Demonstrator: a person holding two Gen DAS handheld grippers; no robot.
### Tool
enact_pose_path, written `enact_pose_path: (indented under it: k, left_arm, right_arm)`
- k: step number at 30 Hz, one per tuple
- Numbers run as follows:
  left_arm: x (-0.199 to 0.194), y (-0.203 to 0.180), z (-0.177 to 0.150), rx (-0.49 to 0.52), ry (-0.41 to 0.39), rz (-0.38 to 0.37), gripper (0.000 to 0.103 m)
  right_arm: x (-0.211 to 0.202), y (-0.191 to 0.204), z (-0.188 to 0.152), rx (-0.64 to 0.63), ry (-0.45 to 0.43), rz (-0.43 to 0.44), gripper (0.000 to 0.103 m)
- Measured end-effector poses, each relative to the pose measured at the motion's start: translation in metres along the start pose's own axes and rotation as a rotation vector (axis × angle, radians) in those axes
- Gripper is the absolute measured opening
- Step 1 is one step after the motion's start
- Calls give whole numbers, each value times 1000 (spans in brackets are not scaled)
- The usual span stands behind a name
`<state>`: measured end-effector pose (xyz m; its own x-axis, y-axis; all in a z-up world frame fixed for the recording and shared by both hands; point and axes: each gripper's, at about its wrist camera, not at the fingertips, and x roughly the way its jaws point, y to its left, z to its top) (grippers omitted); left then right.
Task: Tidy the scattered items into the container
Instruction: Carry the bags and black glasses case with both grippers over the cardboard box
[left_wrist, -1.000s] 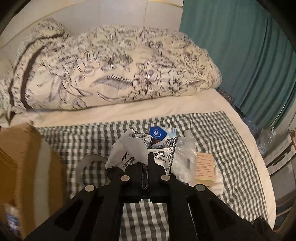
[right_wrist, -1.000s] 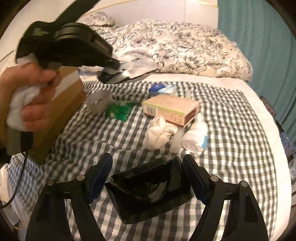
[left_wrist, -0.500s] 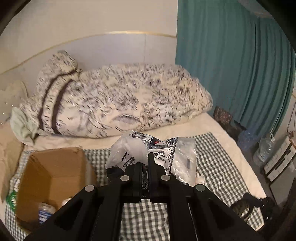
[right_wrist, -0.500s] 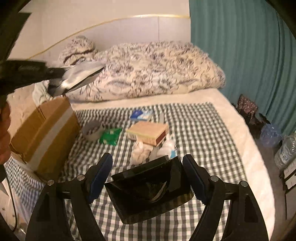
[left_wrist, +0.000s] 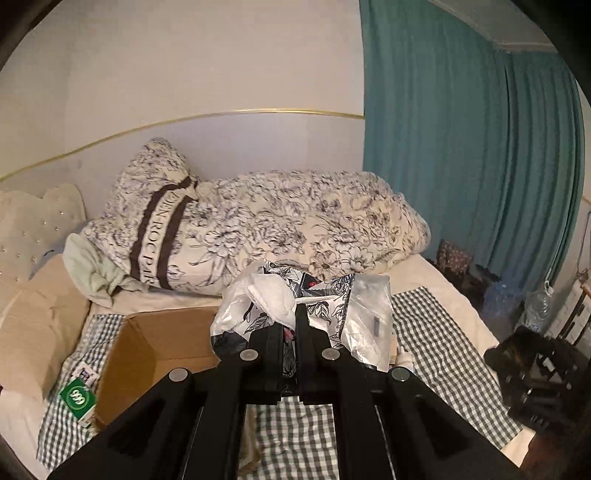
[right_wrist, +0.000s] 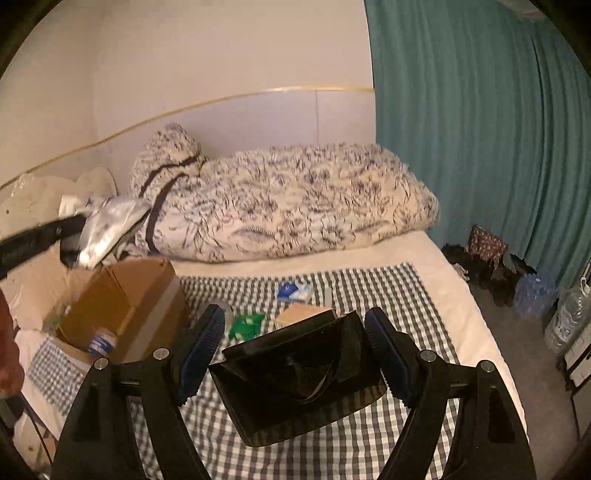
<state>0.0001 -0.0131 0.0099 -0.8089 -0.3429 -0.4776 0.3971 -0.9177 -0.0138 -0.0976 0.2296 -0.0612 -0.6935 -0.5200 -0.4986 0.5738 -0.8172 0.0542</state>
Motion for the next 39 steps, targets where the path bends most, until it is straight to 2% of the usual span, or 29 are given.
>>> enact_pose_path:
  k: [8, 17, 27, 39]
  left_arm:
    - [-27, 27, -4, -11, -15, 52, 4]
    - [-33, 53, -9, -11, -7, 77, 4]
    - [-13, 105, -21, -39, 37, 145, 5]
    - [25, 163, -47, -80, 160, 189, 4]
  right_arm:
    - [-25, 18, 22, -7, -59, 28, 78]
    - [-22, 50, 36, -31, -72, 89, 78]
    - [16, 110, 46, -93, -33, 180, 78]
    - [63, 185, 45, -133, 16, 279, 78]
